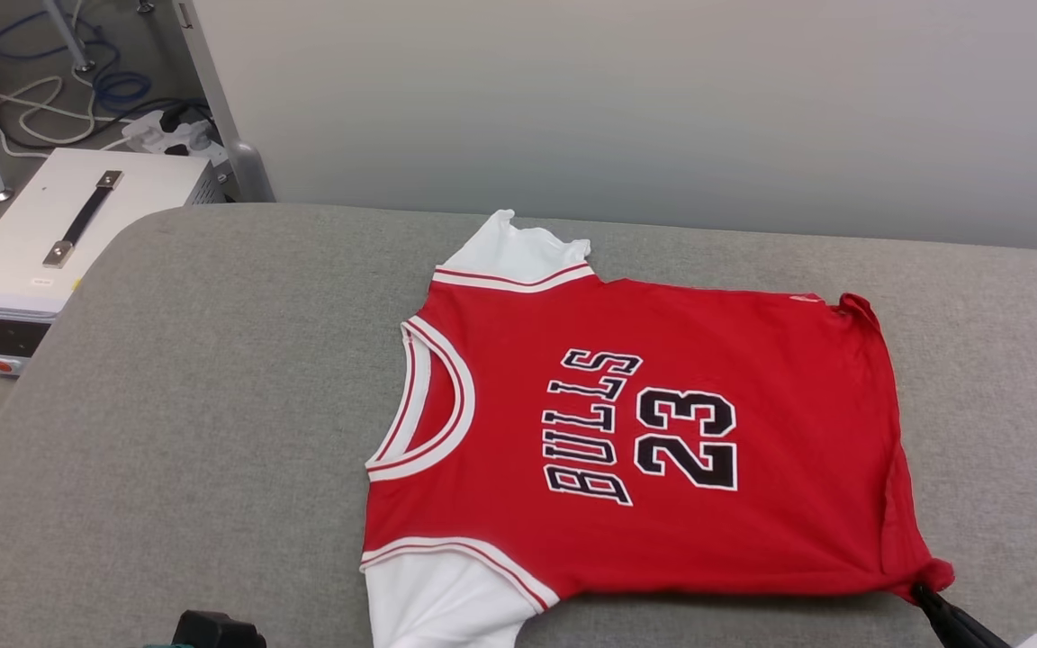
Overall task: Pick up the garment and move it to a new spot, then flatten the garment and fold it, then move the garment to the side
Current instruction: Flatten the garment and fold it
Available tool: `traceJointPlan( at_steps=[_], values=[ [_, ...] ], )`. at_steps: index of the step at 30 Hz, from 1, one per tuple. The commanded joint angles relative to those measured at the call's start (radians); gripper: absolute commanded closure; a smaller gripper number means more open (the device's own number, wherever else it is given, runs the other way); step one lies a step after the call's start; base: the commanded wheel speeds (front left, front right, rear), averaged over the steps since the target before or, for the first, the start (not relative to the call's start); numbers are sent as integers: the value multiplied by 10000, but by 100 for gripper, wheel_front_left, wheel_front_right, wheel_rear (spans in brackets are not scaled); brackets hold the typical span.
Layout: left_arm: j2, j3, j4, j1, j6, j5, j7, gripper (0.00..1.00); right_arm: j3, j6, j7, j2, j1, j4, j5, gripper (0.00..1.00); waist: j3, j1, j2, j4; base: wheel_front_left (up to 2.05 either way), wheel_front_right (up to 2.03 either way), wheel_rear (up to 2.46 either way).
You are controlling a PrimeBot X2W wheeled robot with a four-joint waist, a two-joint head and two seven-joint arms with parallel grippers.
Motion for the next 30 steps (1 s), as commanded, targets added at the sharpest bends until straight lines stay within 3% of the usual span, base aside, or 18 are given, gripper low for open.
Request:
traceJointPlan(
  at_steps=[1, 9, 21, 30],
  values=[
    [82, 81, -136, 207, 96, -63, -95, 100, -149, -17, 57, -48, 291, -259, 165, 100, 2, 1, 0, -21, 0, 0, 0],
    [256, 413, -475, -178, 81, 398, -598, 100, -981, -17, 418, -52, 844, -1216, -94, 100, 266, 1, 0, -148, 0, 0, 0],
    [-377, 946, 266, -2780, -90, 904, -763, 100, -2274, -17, 1588, 457, -457, -2034, -863, 100, 1741, 1, 0, -418, 0, 0, 0],
    [-967, 1023, 1559, -4465, -229, 1189, -863, 100, -2711, -17, 2553, 998, -1637, -1810, -1679, 100, 2649, 1, 0, -601, 0, 0, 0]
  ],
)
